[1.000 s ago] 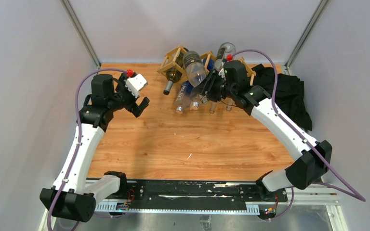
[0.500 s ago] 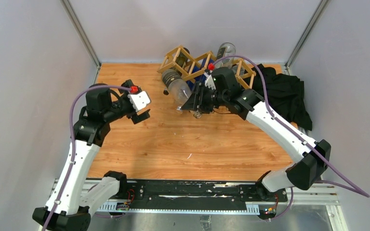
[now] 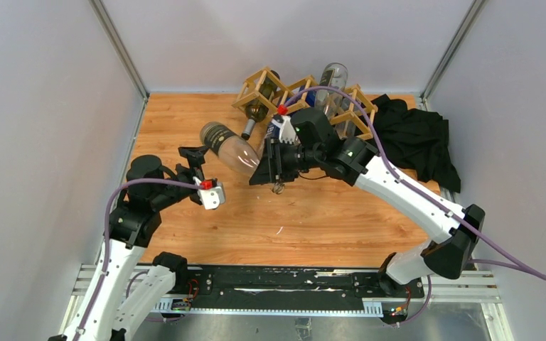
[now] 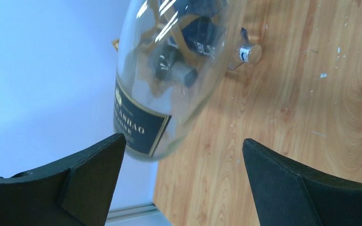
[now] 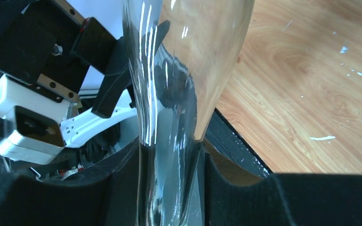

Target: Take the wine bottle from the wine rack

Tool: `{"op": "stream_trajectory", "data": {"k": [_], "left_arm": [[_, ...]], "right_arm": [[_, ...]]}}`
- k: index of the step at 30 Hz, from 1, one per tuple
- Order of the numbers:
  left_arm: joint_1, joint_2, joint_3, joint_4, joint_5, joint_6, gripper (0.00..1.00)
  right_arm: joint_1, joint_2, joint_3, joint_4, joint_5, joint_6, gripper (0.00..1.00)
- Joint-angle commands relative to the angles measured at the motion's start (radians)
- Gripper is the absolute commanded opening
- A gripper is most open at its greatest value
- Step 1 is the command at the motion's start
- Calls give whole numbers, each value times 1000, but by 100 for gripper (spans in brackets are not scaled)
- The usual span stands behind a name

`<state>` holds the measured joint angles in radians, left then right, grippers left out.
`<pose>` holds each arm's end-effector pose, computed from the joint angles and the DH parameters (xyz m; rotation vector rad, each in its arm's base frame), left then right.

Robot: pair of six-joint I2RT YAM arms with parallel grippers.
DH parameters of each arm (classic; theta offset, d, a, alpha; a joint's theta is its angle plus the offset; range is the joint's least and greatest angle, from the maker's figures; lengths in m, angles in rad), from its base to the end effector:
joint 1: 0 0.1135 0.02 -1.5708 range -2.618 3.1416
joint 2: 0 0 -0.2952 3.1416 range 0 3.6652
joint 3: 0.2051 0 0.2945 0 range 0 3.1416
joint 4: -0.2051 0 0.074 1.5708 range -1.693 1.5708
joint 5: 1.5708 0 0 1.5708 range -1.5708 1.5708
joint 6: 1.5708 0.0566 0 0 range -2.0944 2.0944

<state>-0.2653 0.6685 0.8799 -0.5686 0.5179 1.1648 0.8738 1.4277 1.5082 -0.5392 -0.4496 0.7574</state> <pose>0.1597 -0.0724 0.3725 1.4699 1.1739 0.1170 0.2203 0.3014 0.4333 -0.4593 2.2734 1.3990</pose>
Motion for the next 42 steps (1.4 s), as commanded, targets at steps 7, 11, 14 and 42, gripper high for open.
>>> {"op": "stream_trajectory", "data": {"k": [7,11,14,42], "left_arm": [[-20,-119,-155,19,48,308,100],[-20,-128,-174,19,47,373,100],[-20,-133,-193,19,40,412,100],[-21,-83,-233,2,-38,433,100]], "right_arm": [[125,54,182,65,-105,-148,0],[157,83,204,17,-115,-184,0],[175,97,214,1,-126,-199,0],[263,132,275,-150,-177,-378,0]]}}
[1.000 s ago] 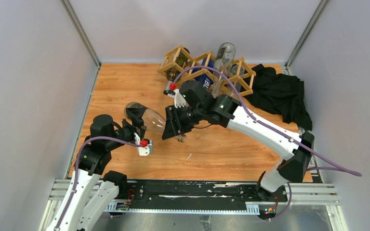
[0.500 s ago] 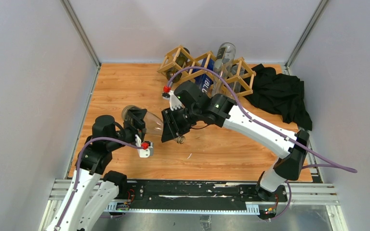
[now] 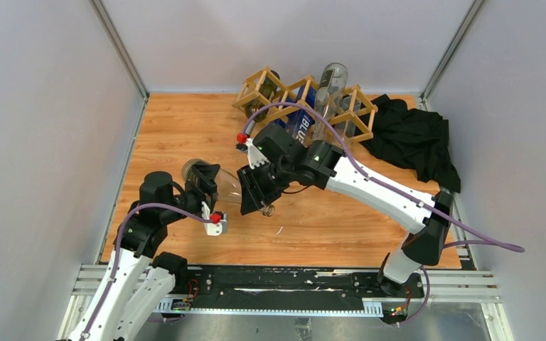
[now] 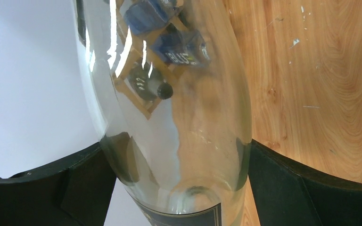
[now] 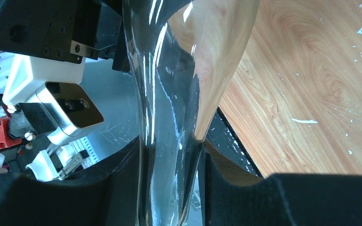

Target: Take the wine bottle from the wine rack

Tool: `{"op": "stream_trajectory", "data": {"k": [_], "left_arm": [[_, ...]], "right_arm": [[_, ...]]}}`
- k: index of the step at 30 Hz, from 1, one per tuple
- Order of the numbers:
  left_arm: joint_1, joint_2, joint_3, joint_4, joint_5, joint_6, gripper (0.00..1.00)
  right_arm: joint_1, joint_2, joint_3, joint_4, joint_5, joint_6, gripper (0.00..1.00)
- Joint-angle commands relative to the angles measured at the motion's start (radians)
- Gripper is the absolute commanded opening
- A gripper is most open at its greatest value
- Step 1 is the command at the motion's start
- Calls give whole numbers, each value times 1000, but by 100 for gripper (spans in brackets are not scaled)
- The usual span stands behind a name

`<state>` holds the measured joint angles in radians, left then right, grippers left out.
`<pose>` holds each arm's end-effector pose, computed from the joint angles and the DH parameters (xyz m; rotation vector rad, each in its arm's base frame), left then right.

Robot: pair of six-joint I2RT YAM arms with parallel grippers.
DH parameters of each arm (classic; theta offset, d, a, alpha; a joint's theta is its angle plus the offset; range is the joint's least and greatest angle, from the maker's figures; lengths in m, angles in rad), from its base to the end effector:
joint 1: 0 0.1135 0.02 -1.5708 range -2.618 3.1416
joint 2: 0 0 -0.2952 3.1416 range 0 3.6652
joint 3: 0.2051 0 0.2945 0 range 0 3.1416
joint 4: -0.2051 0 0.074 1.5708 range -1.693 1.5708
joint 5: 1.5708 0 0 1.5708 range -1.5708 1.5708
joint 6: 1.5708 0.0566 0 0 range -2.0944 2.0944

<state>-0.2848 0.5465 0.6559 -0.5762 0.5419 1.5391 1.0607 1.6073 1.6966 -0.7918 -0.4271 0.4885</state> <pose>0.1427 -0.0722 0.3029 1.7442 0.9290 0.2659 0.1789 0.3679 0.4129 -0.9596 2.3591 1.2145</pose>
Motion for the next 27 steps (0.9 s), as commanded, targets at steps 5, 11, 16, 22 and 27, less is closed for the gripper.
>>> {"op": "stream_trajectory", "data": {"k": [5,11,16,22,27], "left_arm": [[-2,48,6,44,-65,29,100],[-2,30,-1,110,-65,-45,100],[-2,0,-24,84,-50,-39,100],[-2,20,17,80,-27,-72,77],[-2,27,26,164,-46,-150,6]], "right_arm": [[103,-75,55,85,-186,-139,0],[111,-120,5,72,-173,-171,0],[116,-130,18,86,-178,-192,0],[116,-88,60,50,-117,-203,0],[108,-86,64,20,-28,-216,13]]}}
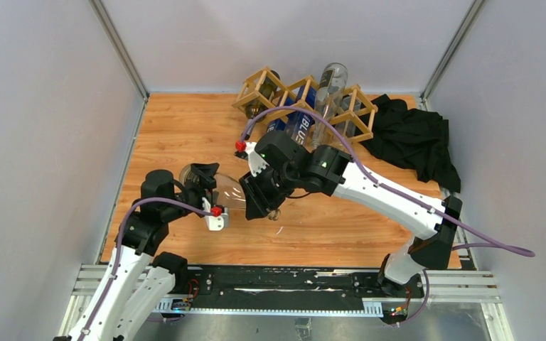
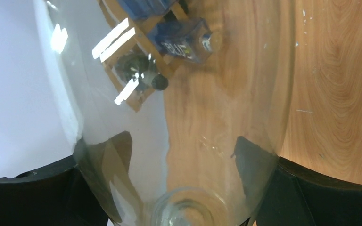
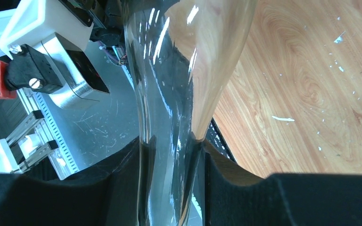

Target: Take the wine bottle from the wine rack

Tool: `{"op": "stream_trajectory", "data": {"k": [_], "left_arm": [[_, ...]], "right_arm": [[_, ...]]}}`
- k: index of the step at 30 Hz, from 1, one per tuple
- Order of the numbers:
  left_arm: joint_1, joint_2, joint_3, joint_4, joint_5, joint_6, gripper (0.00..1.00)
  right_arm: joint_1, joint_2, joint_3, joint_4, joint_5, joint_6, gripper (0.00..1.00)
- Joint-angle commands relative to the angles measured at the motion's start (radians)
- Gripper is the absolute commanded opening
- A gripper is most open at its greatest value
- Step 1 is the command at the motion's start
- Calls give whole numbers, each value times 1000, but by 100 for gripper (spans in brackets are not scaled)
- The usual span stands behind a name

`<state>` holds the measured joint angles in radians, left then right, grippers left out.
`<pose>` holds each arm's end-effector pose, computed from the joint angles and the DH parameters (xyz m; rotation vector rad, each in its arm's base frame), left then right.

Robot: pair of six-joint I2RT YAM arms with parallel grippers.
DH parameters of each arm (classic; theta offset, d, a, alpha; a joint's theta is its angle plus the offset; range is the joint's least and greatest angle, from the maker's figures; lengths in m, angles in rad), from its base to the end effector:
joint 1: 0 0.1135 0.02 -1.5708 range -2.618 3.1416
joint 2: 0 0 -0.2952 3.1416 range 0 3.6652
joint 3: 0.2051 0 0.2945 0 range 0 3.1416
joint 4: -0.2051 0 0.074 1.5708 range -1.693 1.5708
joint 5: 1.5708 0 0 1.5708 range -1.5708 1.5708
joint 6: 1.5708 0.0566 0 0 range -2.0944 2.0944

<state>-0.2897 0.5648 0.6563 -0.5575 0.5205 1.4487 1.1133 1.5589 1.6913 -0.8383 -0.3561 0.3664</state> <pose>0.1475 -0.0733 0.3023 1.6977 1.0151 0.2240 0.1550 0.3596 0.4238 -1.1067 2.2546 1.1116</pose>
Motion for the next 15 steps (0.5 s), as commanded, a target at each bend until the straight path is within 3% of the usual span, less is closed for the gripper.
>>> {"op": "stream_trajectory", "data": {"k": [1,3,5,15], "left_arm": [[3,0,8,186,-34,-89,0],[3,-20,-12,249,-36,-120,0],[3,-36,-30,291,-30,-146,0],[3,-124,-153,554,-69,-282,0]], "right_arm": [[49,-46,65,67,-83,-94,24],[41,-59,54,68,-51,-93,47],[29,-74,50,68,-24,-92,60],[-65,-133,97,74,24,-77,88]]}}
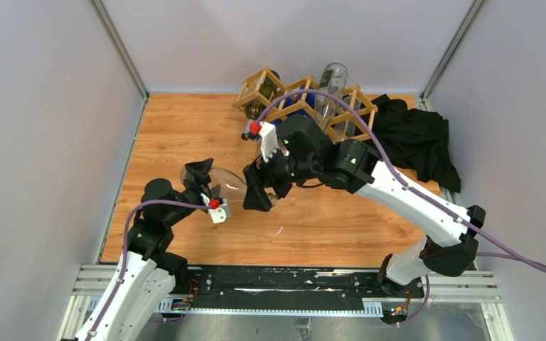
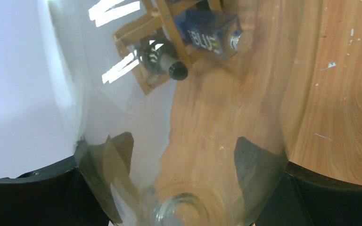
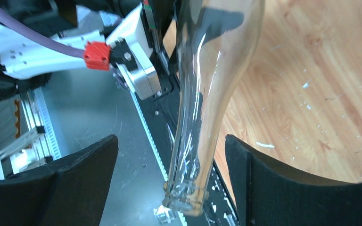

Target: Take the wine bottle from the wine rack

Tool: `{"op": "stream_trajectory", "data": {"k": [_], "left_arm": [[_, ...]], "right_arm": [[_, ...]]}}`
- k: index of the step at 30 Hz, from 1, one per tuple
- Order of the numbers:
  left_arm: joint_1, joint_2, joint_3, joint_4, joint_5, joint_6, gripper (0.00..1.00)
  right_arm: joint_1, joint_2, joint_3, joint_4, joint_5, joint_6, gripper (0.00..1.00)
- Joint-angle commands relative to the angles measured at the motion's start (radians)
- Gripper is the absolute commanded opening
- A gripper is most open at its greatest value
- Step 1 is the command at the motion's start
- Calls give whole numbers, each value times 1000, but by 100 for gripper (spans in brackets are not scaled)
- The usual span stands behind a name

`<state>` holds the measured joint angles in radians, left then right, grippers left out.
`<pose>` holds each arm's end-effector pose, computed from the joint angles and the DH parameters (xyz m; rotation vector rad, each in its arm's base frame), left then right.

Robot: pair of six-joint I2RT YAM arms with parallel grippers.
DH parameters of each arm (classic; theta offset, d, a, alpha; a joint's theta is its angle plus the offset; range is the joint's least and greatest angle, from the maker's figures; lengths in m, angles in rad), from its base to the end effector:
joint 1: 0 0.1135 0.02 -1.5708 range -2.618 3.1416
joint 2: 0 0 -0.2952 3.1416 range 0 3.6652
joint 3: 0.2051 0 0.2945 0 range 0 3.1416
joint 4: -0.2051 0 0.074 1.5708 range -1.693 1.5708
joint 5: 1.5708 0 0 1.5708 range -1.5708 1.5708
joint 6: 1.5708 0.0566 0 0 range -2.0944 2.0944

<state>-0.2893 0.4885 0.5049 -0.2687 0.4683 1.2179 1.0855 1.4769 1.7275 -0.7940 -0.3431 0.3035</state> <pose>0.1530 -0.0722 0.2857 1.4511 1.0679 0.2369 0.1538 0.3324 0.4712 -1.0866 2.0448 1.1390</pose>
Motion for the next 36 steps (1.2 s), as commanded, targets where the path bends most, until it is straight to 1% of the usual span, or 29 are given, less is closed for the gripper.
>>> {"op": "stream_trajectory", "data": {"k": [1,5,7,11,13,19,22,25,30,36], "left_arm": [[2,-52,-6,294,-19,-59,0],[2,-59,-23,343,-39,-101,0],[2,-53,-15,353,-54,-146,0],[2,-18,47,355,-114,-312,0],[3,-4,75,354,-140,-421,0],[2,22,154,328,-169,-677,0],[2,40,211,245,-138,-793,0],[2,60,266,156,-70,-903,0],[2,57,301,91,56,-1051,0],[3,59,332,26,138,-1137,0]], "right_arm": [[-42,-56,72,32,21,-16,89],[-50,-90,101,71,74,-32,92],[-51,-110,107,86,114,-37,93],[-52,-170,93,139,220,-49,94],[-52,-209,56,186,259,-48,95],[-52,-315,-94,377,293,-39,95],[-52,-313,-122,430,271,-37,96],[-52,-281,-128,481,239,-30,96],[-52,-195,-86,586,173,-26,94],[-52,-94,-15,678,113,-4,92]]}}
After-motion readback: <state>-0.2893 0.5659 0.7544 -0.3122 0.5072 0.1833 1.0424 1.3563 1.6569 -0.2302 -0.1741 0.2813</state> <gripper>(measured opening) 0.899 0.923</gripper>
